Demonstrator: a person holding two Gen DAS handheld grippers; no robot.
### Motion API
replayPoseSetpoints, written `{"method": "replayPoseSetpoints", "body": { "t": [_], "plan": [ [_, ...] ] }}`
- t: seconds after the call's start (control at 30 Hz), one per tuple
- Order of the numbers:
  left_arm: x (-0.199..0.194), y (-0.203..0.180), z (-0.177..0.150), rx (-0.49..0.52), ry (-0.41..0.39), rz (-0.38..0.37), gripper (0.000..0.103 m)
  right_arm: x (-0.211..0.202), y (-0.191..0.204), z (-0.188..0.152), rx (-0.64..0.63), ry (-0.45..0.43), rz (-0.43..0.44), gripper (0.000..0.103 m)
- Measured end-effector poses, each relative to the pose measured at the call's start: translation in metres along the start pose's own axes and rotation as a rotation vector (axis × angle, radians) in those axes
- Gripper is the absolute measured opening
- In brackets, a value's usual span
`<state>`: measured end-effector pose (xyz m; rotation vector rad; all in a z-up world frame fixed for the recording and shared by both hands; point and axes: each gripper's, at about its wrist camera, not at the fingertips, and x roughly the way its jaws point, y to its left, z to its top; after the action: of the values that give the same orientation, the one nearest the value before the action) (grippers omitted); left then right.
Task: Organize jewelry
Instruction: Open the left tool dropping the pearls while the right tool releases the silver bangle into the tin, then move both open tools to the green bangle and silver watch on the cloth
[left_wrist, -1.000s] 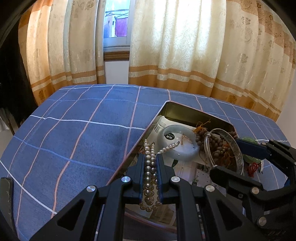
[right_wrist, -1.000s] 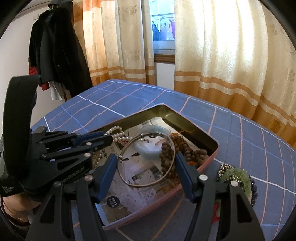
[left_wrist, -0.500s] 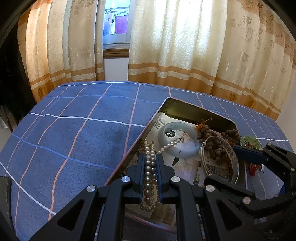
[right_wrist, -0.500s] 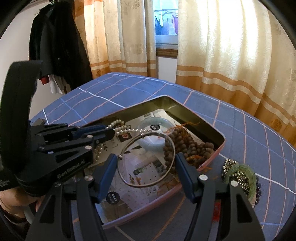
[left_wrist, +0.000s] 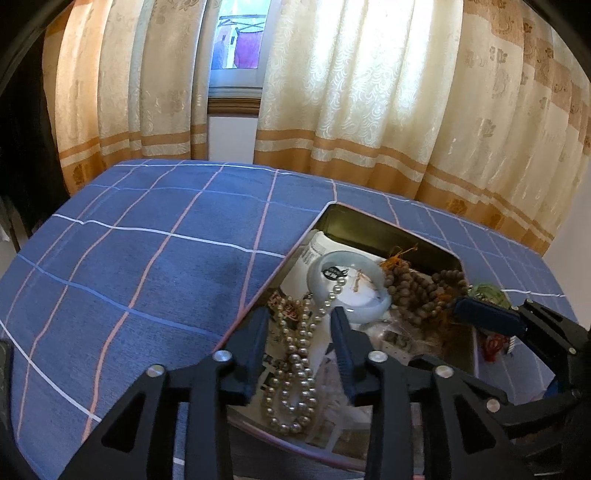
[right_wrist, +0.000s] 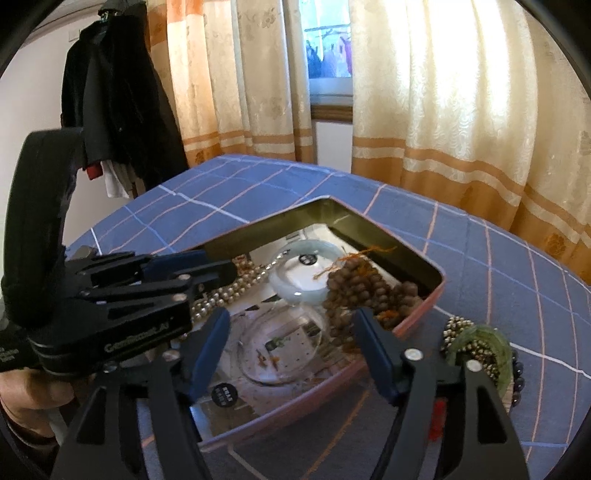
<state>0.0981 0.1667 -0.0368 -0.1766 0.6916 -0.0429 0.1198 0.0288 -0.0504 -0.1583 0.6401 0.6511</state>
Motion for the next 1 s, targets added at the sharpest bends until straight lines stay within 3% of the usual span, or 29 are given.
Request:
{"method": "replayPoseSetpoints", "body": {
  "t": [0.17,0.37,0.57,0.7,0.8,1.0],
  "plan": [
    [-0.008,-0.009,-0.002,0.019,-0.009,-0.020,0.072,-0.013,-0.013,0.003,0.042,-0.032,-0.019,0.079],
    [-0.017,-0.025,0.001,0.067,-0.023,0.109,0.073,-0.032,-0.032,0.004,0.080,-0.059,-0.063,0.082],
    [-0.033,-0.041,0.009,0.071,-0.044,0.035,0.073,-0.068,-0.076,-0.006,0.125,-0.101,-0.169,0.086],
    [-0.039,-0.083,0.014,0.163,-0.063,-0.016,0.073,-0.079,-0.124,-0.023,0.219,-0.093,-0.276,0.086],
    [-0.031,-0.121,0.015,0.237,-0.051,-0.050,0.073,-0.084,-0.154,-0.034,0.316,-0.089,-0.306,0.086],
    [-0.005,-0.171,0.009,0.335,-0.014,-0.068,0.073,-0.081,-0.171,-0.042,0.353,-0.028,-0.363,0.086]
  ]
}}
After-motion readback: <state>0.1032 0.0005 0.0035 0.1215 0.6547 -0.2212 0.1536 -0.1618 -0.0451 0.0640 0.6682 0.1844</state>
